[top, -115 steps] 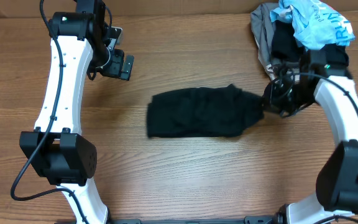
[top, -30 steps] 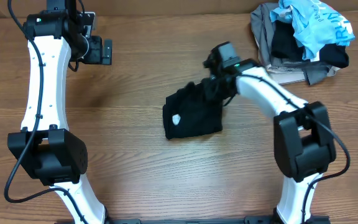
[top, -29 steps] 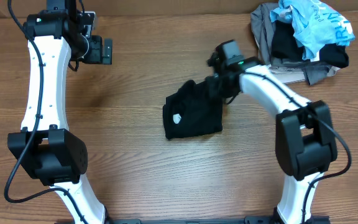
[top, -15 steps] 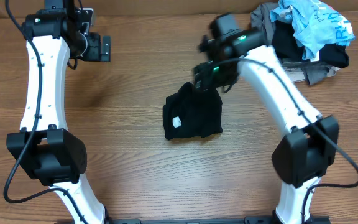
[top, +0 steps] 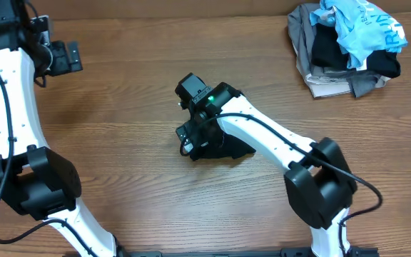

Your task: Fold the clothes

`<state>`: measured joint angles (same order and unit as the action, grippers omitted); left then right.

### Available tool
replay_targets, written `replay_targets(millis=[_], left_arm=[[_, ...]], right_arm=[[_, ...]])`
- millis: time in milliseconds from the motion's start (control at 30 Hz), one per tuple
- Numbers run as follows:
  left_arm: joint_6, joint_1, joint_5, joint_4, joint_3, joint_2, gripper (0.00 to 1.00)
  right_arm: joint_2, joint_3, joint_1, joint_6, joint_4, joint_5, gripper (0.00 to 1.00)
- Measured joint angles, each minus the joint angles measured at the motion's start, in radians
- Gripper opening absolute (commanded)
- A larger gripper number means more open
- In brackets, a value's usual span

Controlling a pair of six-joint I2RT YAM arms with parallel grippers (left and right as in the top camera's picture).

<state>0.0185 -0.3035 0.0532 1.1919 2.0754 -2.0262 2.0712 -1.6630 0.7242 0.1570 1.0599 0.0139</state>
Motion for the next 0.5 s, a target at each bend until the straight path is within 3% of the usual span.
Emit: replay_targets(millis=[333, 500], left_arm=[[-0.009, 0.003, 0.012, 0.002, 0.000, -0.001, 1.00], [-0.013, 0.003, 0.014, 0.004, 0.000, -0.002, 1.00]], right_arm=[[0.113, -0.010, -0.011, 0.020, -0.027, -0.096, 1.00], [0.120, -0.021, -0.085, 0.038, -0.006, -0.098, 1.00]])
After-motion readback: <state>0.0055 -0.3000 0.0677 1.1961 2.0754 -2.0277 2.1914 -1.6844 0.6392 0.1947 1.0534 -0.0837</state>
